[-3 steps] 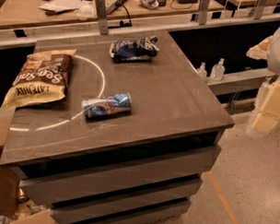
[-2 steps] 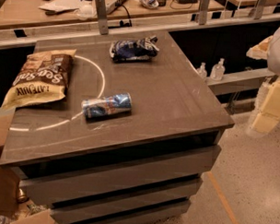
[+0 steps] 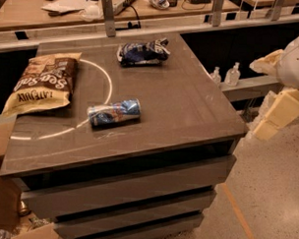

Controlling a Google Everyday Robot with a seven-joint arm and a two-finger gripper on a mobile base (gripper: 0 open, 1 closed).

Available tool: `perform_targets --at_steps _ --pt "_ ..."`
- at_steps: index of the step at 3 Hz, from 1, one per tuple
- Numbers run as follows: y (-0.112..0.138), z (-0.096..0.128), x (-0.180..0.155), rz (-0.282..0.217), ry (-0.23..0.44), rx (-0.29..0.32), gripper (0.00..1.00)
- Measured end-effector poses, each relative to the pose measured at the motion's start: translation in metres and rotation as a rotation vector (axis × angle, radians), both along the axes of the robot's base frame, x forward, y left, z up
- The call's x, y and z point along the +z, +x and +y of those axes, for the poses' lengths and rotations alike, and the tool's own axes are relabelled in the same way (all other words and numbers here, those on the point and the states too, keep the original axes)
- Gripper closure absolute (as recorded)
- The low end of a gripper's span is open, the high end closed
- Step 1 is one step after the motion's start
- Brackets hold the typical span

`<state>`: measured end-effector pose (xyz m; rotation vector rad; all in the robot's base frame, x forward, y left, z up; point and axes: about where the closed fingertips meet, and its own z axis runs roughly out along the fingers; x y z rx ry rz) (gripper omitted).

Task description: Move redbull can near blue chip bag

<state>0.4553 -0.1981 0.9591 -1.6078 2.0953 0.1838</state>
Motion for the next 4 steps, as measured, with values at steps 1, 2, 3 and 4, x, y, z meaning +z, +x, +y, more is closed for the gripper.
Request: perform_targets --at_steps 1,2,3,4 --pt "0.011 0.019 -0.023 0.031 0.185 0.05 0.0" --pt "0.02 0.041 -0.041 0.026 0.323 0.135 0.0" --pt "0.031 0.056 -0.044 -0.046 0.375 0.202 0.0" --pt "0.033 0.06 -0.043 -0.067 0.378 0.221 0.0"
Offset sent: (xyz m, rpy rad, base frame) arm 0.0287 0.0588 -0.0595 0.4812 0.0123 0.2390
